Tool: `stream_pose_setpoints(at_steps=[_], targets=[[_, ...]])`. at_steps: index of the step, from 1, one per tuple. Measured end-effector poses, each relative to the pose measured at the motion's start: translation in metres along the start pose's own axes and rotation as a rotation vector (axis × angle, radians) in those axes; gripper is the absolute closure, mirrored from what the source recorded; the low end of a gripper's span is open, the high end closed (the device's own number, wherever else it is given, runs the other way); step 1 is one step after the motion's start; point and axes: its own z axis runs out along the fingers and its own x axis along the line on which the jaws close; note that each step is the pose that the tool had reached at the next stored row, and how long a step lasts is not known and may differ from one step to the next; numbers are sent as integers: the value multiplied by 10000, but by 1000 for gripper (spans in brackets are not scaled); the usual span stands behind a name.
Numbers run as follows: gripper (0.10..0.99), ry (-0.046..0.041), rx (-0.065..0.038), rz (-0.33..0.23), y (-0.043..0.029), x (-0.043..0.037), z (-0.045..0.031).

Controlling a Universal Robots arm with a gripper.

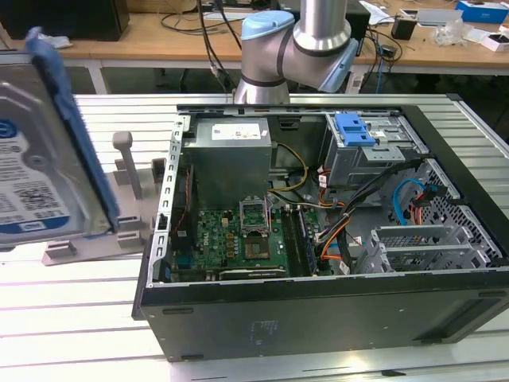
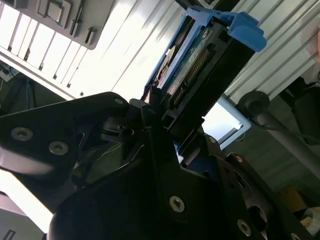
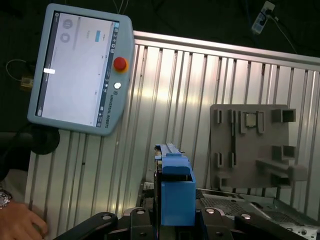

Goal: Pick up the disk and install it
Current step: 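Pick up the disk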

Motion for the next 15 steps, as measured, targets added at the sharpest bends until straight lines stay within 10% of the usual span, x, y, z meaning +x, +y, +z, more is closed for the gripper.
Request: stream_pose_setpoints(at_steps=[15], targets=[[722, 0, 0, 0, -875, 115, -30]])
